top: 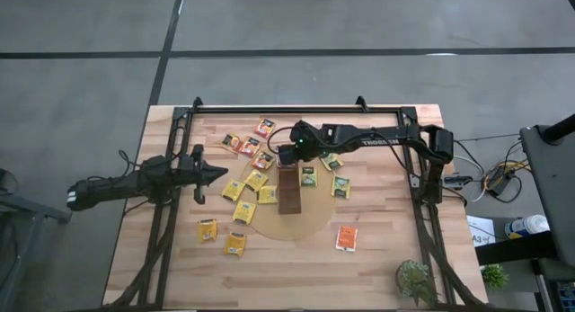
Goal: Pick & Place Tea
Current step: Put the top white tea bag into the top section of the wooden organizer
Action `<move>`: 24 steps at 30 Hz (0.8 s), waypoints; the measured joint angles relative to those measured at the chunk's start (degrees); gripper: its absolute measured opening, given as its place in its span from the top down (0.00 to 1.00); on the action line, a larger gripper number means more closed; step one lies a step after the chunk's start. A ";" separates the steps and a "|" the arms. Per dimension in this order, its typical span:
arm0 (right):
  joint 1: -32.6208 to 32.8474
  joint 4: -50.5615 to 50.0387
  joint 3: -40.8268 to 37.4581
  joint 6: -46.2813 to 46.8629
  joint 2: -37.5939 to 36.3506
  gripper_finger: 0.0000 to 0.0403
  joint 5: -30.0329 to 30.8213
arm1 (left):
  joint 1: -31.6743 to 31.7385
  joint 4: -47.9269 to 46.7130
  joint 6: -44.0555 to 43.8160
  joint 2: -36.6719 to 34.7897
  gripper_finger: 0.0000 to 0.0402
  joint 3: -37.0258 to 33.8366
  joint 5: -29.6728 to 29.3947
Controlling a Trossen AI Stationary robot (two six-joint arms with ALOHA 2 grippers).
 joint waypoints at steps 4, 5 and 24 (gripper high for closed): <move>1.16 -0.33 0.00 -5.83 -0.41 0.66 -0.18 | 0.00 0.00 0.00 0.00 1.00 0.01 0.00; 1.47 -0.40 0.00 -6.71 -0.43 0.66 -0.23 | -0.02 0.00 0.00 0.00 1.00 0.01 0.00; 1.84 -0.44 1.96 -26.26 -0.61 0.90 -2.67 | 0.00 -0.01 0.00 0.00 1.00 0.02 0.00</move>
